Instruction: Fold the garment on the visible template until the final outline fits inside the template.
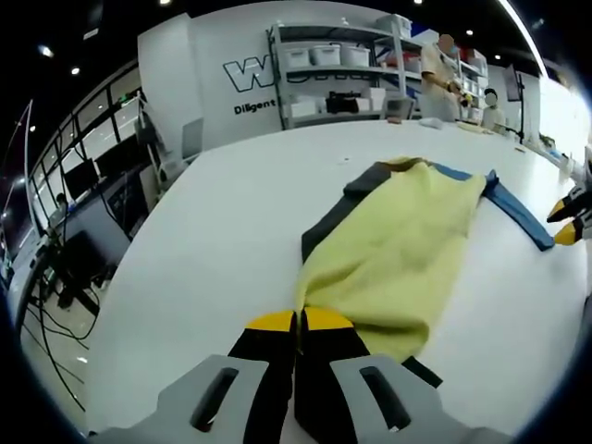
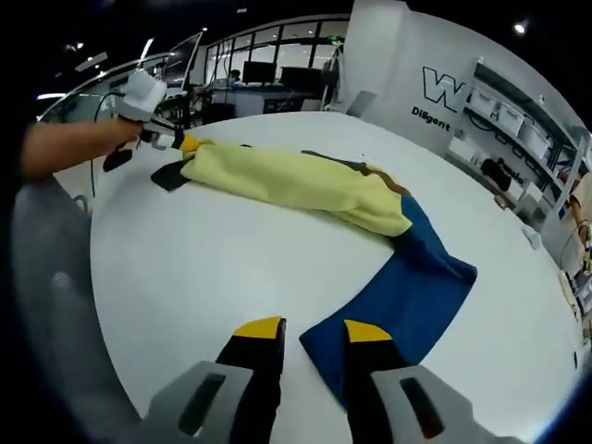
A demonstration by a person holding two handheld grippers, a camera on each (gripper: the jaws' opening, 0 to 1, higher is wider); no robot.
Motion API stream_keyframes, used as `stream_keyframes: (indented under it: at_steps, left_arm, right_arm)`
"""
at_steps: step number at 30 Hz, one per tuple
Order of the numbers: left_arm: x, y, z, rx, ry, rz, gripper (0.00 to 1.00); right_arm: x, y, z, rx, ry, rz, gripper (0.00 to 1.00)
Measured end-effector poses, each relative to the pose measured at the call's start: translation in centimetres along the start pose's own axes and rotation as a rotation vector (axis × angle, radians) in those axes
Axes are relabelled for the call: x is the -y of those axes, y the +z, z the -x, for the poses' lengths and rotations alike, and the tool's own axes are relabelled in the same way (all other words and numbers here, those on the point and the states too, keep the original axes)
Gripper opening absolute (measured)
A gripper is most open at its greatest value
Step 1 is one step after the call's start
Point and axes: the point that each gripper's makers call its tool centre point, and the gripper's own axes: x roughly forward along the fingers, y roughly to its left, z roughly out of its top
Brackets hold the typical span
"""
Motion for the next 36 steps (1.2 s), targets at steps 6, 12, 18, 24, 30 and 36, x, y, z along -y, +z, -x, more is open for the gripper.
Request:
stream_keyframes:
  at_steps: [6, 12, 18, 24, 30, 36]
  left_arm:
    - [0.1, 0.0, 0.1, -0.001, -0.002, -0.002, 0.0]
    - [0.1, 0.0, 0.1, 0.0, -0.003, -0.001, 0.0]
    - [0.1, -0.1, 0.0, -0.002, -0.003, -0.004, 0.0]
    - [0.1, -0.1, 0.0, -0.001, -0.003, -0.005, 0.0]
    - [0.1, 0.0, 0.0, 0.002, -0.002, -0.004, 0.0]
    - [0.3, 0.2, 0.1, 0.005, -0.005, -0.004, 0.0]
  right_arm:
    - [-0.3, -1.4, -1.3, -0.035, 0.015, -0.012, 0.16]
    - [0.3, -2.0, -1.7, -0.029, 0.003, -0.041, 0.11]
    - [0.7, -2.2, -1.7, -0.028, -0.012, -0.065, 0.04]
    - [1.3, -2.4, -1.4, -0.041, -0.025, -0.038, 0.0]
    - [3.0, -1.6, 0.3, -0.034, -0.078, 0.009, 0.0]
    - [5.2, -2.4, 1.7, -0.059, -0.129, 0.022, 0.0]
